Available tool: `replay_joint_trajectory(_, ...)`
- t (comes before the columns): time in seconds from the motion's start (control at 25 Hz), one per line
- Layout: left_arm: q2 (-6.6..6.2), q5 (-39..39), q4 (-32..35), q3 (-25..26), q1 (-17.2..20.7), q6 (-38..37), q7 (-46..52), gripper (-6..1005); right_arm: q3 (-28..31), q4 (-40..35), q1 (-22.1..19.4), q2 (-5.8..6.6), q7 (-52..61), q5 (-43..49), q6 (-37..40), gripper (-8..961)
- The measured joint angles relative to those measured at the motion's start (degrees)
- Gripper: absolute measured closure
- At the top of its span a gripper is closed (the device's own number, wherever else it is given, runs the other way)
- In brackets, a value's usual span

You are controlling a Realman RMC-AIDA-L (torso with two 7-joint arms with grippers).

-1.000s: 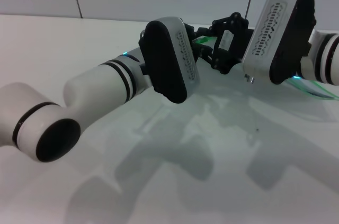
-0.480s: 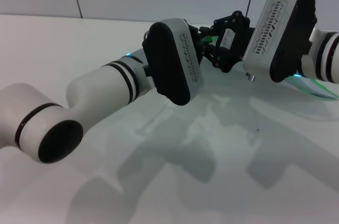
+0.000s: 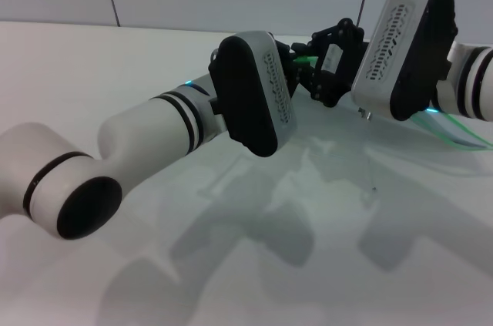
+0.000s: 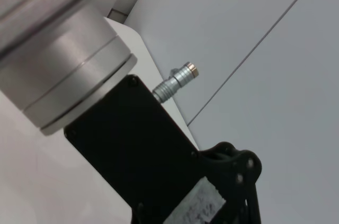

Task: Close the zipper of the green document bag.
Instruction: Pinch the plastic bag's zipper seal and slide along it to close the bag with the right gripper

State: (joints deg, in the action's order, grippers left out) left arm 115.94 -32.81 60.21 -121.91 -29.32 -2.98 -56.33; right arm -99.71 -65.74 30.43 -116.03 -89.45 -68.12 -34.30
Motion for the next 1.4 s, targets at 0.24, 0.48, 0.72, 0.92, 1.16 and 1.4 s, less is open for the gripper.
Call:
replay_joint_trajectory(0.24, -0.06, 0.0, 0.0, 0.2, 0.1, 0.0, 0.0, 944, 0.2, 1.2, 0.3, 0.11, 0.1, 1.3, -0.2, 722)
replay_joint_trajectory(0.48, -0.07, 0.2, 0.0, 0.3, 0.4, 0.0, 0.0, 944, 0.7, 2.0, 0.6, 0.17, 0.2, 1.3, -0.7, 748)
replay_joint_trajectory(0.72, -0.1, 0.3, 0.1, 0.4, 0.7, -0.1, -0.1, 944, 1.6, 1.9, 0.6, 0.2, 0.2, 1.2, -0.7, 785)
replay_joint_trajectory(0.92, -0.11, 0.3, 0.0, 0.4, 0.8, 0.0, -0.1, 943, 1.6, 1.7, 0.5, 0.2, 0.2, 1.2, -0.8, 804)
replay_joint_trajectory(1.16, -0.16, 0.3, 0.0, 0.5, 0.8, 0.0, -0.2, 943, 2.1, 1.6, 0.6, 0.2, 0.2, 1.1, -2.5, 803)
replay_joint_trajectory(1.4, -0.21, 0.3, -0.1, 0.5, 0.7, 0.2, -0.3, 945, 2.5, 1.3, 0.7, 0.2, 0.0, 1.1, -3.6, 800)
